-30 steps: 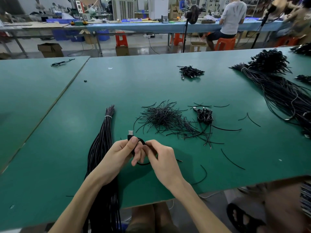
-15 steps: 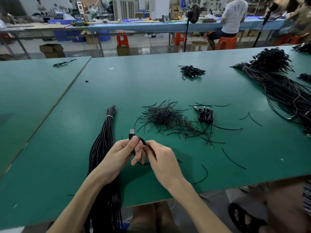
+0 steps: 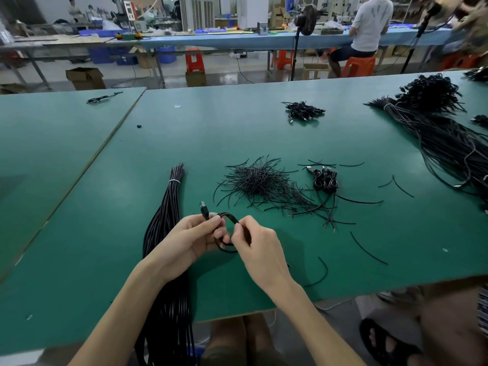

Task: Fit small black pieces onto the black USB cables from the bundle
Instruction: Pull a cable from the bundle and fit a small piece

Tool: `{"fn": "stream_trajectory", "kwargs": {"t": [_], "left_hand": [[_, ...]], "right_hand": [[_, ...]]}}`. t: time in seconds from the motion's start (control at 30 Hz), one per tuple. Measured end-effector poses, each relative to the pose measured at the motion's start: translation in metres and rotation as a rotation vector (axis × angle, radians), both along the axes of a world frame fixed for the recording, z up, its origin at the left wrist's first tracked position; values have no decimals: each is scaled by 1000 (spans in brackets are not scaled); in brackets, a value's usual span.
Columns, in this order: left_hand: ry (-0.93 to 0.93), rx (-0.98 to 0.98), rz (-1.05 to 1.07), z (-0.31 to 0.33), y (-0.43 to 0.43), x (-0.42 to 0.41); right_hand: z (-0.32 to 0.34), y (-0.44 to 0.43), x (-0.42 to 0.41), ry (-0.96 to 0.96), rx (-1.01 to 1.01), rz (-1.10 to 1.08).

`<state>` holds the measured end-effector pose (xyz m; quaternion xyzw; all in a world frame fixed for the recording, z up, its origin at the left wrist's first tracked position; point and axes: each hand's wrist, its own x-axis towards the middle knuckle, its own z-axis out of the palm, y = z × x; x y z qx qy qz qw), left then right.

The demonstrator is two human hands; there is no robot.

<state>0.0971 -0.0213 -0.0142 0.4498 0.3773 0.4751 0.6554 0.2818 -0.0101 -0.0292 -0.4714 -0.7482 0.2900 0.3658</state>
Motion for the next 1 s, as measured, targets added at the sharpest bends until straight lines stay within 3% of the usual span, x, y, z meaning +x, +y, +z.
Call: {"fn": "stream_trajectory", "kwargs": {"t": [0.43, 0.8, 0.9, 1.0], "left_hand": [[52, 26, 40, -5, -3, -2], [130, 91, 201, -10, 0, 1], [159, 131, 191, -12, -1, 3], [170, 154, 208, -12, -1, 4]], "right_hand": [[5, -7, 1, -267, 82, 100], [3, -11, -1, -286, 61, 151], [0, -13, -3, -377, 128, 103], [-3, -13, -5, -335, 203, 79]]}}
